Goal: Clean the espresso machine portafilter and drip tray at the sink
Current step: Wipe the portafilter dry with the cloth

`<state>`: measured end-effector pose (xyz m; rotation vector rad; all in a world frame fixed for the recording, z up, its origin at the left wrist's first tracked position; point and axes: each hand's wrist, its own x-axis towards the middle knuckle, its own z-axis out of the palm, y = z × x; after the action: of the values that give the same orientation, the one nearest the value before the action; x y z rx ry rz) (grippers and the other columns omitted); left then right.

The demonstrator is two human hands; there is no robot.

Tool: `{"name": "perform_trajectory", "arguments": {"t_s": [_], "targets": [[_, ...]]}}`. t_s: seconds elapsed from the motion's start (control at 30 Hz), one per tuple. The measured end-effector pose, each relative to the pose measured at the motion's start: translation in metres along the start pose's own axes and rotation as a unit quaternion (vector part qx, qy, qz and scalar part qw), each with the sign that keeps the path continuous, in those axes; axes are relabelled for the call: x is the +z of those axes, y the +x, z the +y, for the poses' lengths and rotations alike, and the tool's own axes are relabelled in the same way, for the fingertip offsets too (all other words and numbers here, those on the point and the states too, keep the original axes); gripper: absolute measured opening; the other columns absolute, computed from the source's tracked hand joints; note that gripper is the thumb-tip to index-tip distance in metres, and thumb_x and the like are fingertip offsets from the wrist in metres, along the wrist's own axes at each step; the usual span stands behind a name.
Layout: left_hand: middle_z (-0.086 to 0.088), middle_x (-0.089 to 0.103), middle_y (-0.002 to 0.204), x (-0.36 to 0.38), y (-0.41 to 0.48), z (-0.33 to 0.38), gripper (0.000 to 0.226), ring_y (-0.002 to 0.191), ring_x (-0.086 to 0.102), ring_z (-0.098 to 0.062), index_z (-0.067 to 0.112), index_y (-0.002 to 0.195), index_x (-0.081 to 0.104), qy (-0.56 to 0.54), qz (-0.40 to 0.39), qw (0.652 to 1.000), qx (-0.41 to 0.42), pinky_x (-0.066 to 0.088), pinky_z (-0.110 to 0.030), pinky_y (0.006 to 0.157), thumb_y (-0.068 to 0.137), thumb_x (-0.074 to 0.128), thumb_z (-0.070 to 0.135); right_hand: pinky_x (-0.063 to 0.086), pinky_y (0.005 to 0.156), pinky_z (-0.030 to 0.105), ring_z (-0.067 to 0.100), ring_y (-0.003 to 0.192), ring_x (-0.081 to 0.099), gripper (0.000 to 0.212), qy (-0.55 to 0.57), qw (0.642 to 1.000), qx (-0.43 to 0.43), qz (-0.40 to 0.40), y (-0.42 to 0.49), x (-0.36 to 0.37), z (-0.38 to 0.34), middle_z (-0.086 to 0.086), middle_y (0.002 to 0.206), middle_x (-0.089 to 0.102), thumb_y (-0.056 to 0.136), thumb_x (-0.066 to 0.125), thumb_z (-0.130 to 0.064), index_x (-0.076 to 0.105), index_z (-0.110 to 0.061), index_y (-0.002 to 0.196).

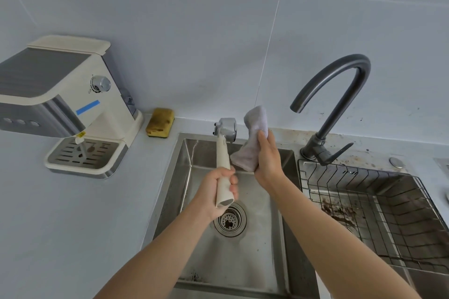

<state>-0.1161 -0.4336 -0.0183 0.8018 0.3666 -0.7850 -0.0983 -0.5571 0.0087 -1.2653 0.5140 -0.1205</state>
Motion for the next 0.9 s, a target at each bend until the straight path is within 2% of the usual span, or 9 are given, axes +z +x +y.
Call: {"name": "perform_trajectory", "arguments": {"t_s": [0.1, 0.23, 0.3, 0.43, 0.53, 0.67, 0.73, 0.8, 0.9], "targets": [[0.001, 0.052, 0.042, -0.001, 0.0, 0.006, 0.005, 0.029, 0.046, -0.007, 0.012, 0.074, 0.05, -0.044, -0.036, 0.998, -0.032, 0.037, -0.009, 0.033, 0.076, 0.049, 0.007, 0.035, 0.106, 0.036, 0.02, 0.125, 0.043, 0.029, -0.141, 0.983, -0.091, -0.072, -0.008, -0.004, 0.001, 0.007, 0.138, 0.041, 0.099, 0.035, -0.028, 0.039, -0.031, 0.127], [-0.002, 0.053, 0.041, -0.001, 0.002, -0.003, 0.042, 0.027, 0.048, -0.009, 0.007, 0.055, 0.063, -0.062, -0.119, 0.99, -0.044, 0.039, -0.011, 0.032, 0.019, 0.085, 0.005, 0.023, 0.113, 0.034, 0.019, 0.133, 0.021, 0.032, -0.306, 0.916, -0.175, -0.194, -0.015, 0.002, 0.014, 0.003, 0.143, 0.013, 0.088, 0.05, -0.026, 0.048, -0.051, 0.109], [0.0, 0.052, 0.04, -0.004, 0.004, -0.008, 0.042, 0.026, 0.047, -0.008, 0.007, 0.053, 0.063, -0.068, -0.147, 0.986, -0.047, 0.038, -0.011, 0.03, 0.018, 0.086, 0.006, 0.021, 0.115, 0.036, 0.018, 0.135, 0.015, 0.027, -0.301, 0.925, -0.134, -0.189, -0.02, 0.006, 0.012, -0.007, 0.135, 0.015, 0.084, 0.053, -0.035, 0.053, -0.061, 0.091], [0.001, 0.051, 0.042, -0.004, 0.005, -0.016, 0.041, 0.026, 0.046, -0.008, 0.01, 0.058, 0.064, -0.054, -0.192, 0.979, -0.041, 0.035, -0.01, 0.031, 0.024, 0.086, 0.01, 0.045, 0.088, 0.012, 0.015, 0.125, 0.034, 0.021, -0.2, 0.972, -0.058, -0.109, -0.024, 0.009, 0.004, -0.001, 0.135, 0.023, 0.093, 0.05, -0.028, 0.069, -0.021, 0.099], [0.001, 0.049, 0.041, 0.002, 0.006, -0.019, 0.044, 0.026, 0.043, -0.009, 0.011, 0.057, 0.062, -0.018, -0.181, 0.983, -0.026, 0.033, -0.01, 0.031, 0.019, 0.084, 0.014, 0.04, 0.105, 0.034, 0.021, 0.125, 0.036, 0.007, -0.164, 0.984, -0.063, -0.023, -0.029, 0.014, -0.001, 0.003, 0.128, 0.027, 0.082, 0.066, -0.022, 0.061, -0.027, 0.083], [0.0, 0.049, 0.042, 0.002, 0.01, -0.02, 0.055, 0.027, 0.042, -0.011, 0.01, 0.07, 0.046, 0.024, -0.139, 0.99, 0.003, 0.033, -0.012, 0.033, 0.022, 0.072, 0.01, 0.039, 0.103, 0.044, 0.024, 0.119, 0.04, 0.062, -0.267, 0.961, 0.028, 0.066, -0.019, 0.009, -0.009, 0.004, 0.127, 0.032, 0.068, 0.077, -0.038, 0.038, -0.02, 0.113], [0.001, 0.049, 0.042, 0.0, 0.012, -0.02, 0.043, 0.028, 0.042, -0.011, 0.01, 0.072, 0.044, 0.047, -0.126, 0.991, 0.007, 0.032, -0.013, 0.034, 0.032, 0.061, 0.011, 0.049, 0.083, 0.035, 0.024, 0.104, 0.05, 0.066, -0.233, 0.966, 0.107, 0.027, -0.014, 0.004, -0.011, 0.007, 0.114, 0.045, 0.069, 0.075, -0.045, 0.038, -0.015, 0.116], [-0.001, 0.049, 0.042, -0.001, 0.014, -0.019, 0.047, 0.029, 0.043, -0.012, 0.01, 0.07, 0.047, 0.062, -0.13, 0.99, 0.006, 0.034, -0.013, 0.036, 0.027, 0.066, 0.01, 0.04, 0.054, 0.022, 0.018, 0.064, 0.052, 0.051, -0.169, 0.968, 0.175, -0.063, -0.014, 0.003, -0.008, 0.007, 0.075, 0.054, 0.071, 0.072, -0.049, 0.051, -0.009, 0.096], [-0.003, 0.049, 0.042, -0.003, 0.015, -0.016, 0.049, 0.033, 0.045, -0.015, 0.01, 0.064, 0.058, 0.072, -0.168, 0.983, -0.01, 0.039, -0.015, 0.039, 0.021, 0.08, 0.02, 0.03, 0.056, 0.026, 0.018, 0.058, 0.043, 0.044, -0.073, 0.969, 0.209, -0.112, -0.008, 0.0, 0.003, 0.012, 0.074, 0.055, 0.055, 0.078, -0.049, 0.065, -0.011, 0.072]]}}
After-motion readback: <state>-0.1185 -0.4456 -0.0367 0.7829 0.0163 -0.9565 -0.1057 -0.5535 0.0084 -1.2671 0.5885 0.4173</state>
